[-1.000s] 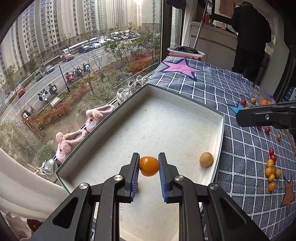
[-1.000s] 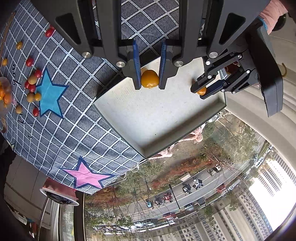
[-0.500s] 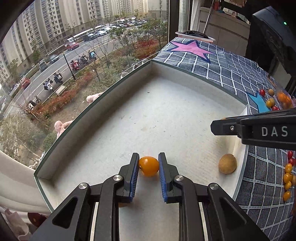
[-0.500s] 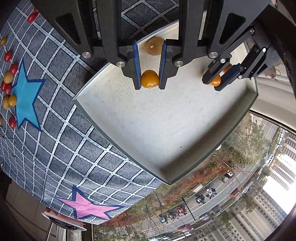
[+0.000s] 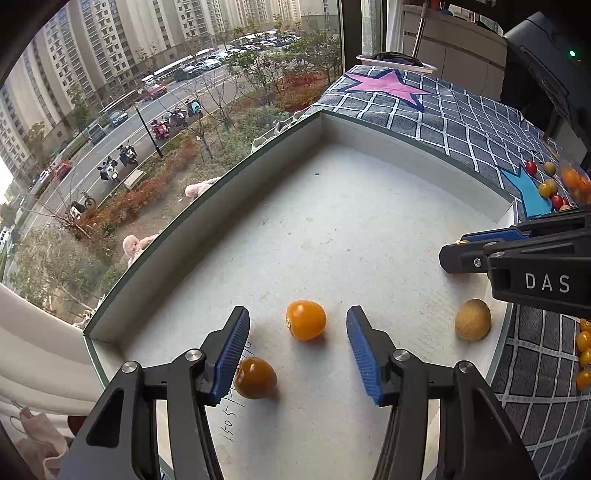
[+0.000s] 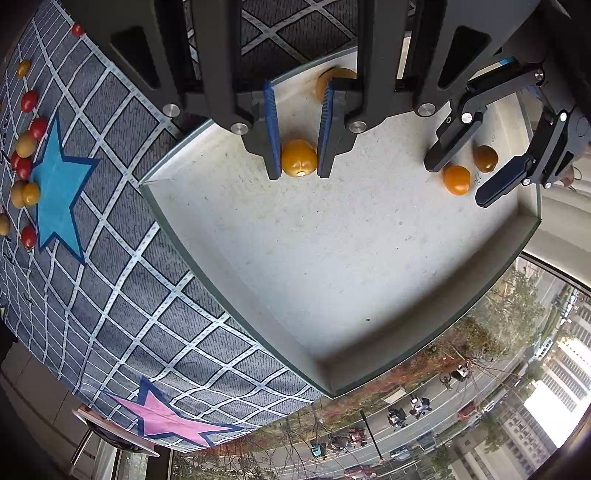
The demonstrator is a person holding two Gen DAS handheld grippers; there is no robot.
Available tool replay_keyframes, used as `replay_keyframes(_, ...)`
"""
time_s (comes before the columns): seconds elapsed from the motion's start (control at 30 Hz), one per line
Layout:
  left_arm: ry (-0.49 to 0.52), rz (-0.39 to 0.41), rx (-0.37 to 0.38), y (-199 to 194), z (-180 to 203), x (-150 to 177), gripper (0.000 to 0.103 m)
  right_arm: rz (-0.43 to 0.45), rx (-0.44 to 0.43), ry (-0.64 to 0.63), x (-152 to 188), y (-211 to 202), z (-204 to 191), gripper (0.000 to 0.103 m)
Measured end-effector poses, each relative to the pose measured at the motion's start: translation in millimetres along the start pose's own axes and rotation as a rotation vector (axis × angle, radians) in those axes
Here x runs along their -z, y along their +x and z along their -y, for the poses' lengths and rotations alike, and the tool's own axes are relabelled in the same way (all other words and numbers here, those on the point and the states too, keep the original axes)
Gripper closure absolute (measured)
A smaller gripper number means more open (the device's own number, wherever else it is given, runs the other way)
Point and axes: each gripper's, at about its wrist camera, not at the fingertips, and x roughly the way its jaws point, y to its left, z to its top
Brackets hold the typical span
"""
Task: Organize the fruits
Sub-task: 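Carry both yellow tomatoes into the white tray and open both tools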
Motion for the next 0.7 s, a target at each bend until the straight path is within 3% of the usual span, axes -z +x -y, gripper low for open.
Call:
replay_keyframes(0.07, -0.003, 0.005, -0.008, -2.5, 1.7, 3.4, 0.047, 0.002, -0.008, 0.002, 4.3, -2.2, 3.0, 0.082)
replay_keyframes(0.13, -0.004, 0.022, -0.022, -5.4, 2.2, 3.8, 0.046, 0.011, -0.02, 0.0, 6.0, -4.1, 4.4, 0.074)
replay_keyframes(0.17, -0.007, 0.034, -0.021, -6.8, 1.7, 3.1, 0.042, 0.022, -0.02, -0.001, 6.4, -6.5, 3.8, 0.057)
replay_keyframes(0.2, -0.012, 0.042, -0.018, -9.0, 0.4, 3.1, 0.032, 0.031, -0.011, -0.001, -0.6, -7.6, 2.9, 0.029)
replay_keyframes(0.23, -0.022, 0.06, -0.012, -13.1, -1.4, 3.1, 0.013, 0.052, -0.011, -0.006, -0.3, -11.7, 1.9, 0.021)
replay_keyframes(0.3, -0.035, 0.128, 0.003, -26.0, -4.4, 3.8, 0.011, 0.075, -0.009, -0.001, 0.5, -19.5, 2.5, 0.018)
replay_keyframes(0.37, -0.033, 0.147, 0.002, -32.7, -4.9, 2.6, 0.011, 0.09, -0.019, 0.018, 1.8, -27.0, 6.2, 0.018)
replay_keyframes(0.43, -0.038, 0.145, 0.019, -36.4, -5.6, 2.4, 0.011, 0.108, -0.035, 0.041, 4.3, -35.6, 12.6, 0.016)
replay_keyframes(0.53, -0.068, 0.131, 0.088, -41.0, -6.9, 5.2, 0.011, 0.133, -0.055, 0.054, 13.6, -48.8, 18.6, 0.0)
replay_keyframes(0.63, -0.072, 0.093, 0.167, -43.6, -0.5, 9.3, 0.011, 0.161, -0.057, 0.067, 24.8, -63.3, 28.7, 0.0)
replay_keyframes(0.7, -0.039, 0.085, 0.175, -48.7, 7.9, 13.1, 0.011, 0.179, -0.059, 0.089, 35.9, -74.3, 38.4, 0.0)
